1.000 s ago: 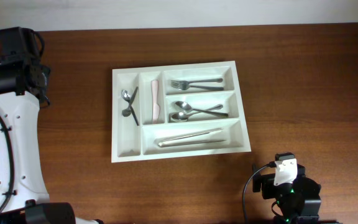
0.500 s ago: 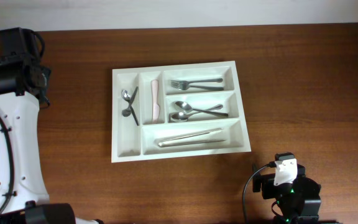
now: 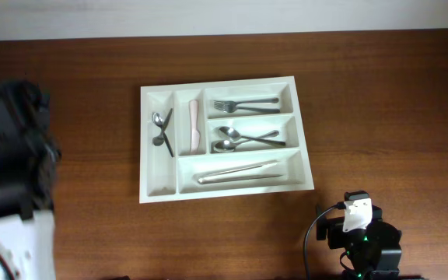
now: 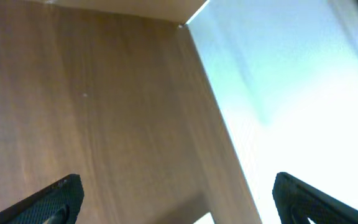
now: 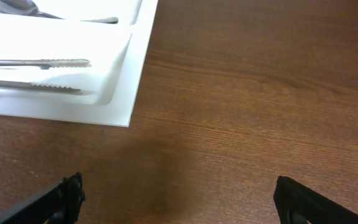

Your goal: Pack container

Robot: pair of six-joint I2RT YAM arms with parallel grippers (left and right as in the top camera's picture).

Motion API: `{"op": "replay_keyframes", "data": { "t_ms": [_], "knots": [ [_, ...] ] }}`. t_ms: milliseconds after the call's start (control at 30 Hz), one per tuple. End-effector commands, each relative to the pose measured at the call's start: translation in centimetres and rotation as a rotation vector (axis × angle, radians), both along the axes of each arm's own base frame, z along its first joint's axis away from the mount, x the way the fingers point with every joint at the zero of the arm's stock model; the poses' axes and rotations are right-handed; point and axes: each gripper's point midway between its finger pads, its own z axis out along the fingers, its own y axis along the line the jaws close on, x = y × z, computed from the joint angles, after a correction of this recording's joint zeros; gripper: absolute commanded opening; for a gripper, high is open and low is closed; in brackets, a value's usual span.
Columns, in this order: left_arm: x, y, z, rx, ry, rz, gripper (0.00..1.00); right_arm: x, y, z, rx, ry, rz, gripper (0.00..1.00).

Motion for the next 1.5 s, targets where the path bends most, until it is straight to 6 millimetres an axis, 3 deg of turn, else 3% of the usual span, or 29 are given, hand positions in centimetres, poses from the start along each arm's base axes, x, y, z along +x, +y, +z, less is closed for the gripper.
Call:
{"op": "replay_keyframes", "data": {
  "t_ms": [0, 133, 267, 400, 533, 600, 667, 733, 1000, 1467],
  "knots": [
    [-1.8, -1.2, -2.9, -0.016, -0.028, -0.027, 0.99, -0.2, -0.2, -0.4, -0.001, 0.010, -0.011, 0.99],
    [-4.8, -3.0, -6.5, -0.049, -0.067, -0.089, 0.99, -0.2, -0.2, -0.4, -0.001, 0.010, -0.011, 0.99],
    [-6.8, -3.4, -8.9, -0.045, -0.117, -0.100, 0.99, -0.2, -0.2, -0.4, -0.001, 0.010, -0.011, 0.99],
    [-7.4, -3.4, -9.2, 0.081, -0.162, -0.156, 0.99, -0.2, -0.2, -0.4, -0.001, 0.010, -0.011, 0.99],
    [-6.3, -4.9, -6.2, 0.437, -0.216, -0.375, 0.99, -0.2, -0.2, -0.4, -0.001, 0.010, -0.011, 0.99],
    [-5.6, -7.5, -4.7, 0.742, -0.212, -0.576, 0.99, -0.2, -0.2, -0.4, -0.001, 0.010, -0.011, 0.99],
    [-5.4, -10.6, -5.0, 1.026, -0.182, -0.788, 0.99, -0.2, -0.2, -0.4, -0.001, 0.010, -0.011, 0.99],
    [-5.5, -12.5, -6.7, 1.160, -0.151, -0.918, 0.99, -0.2, -0.2, -0.4, -0.001, 0.010, -0.011, 0.99],
    [-5.7, -14.4, -13.5, 1.118, -0.120, -1.043, 0.99, -0.2, -0.2, -0.4, -0.001, 0.010, -0.011, 0.99],
    [-6.3, -13.2, -18.3, 0.966, -0.076, -0.980, 0.99, -0.2, -0.2, -0.4, -0.001, 0.010, -0.011, 0.99]
  ]
}}
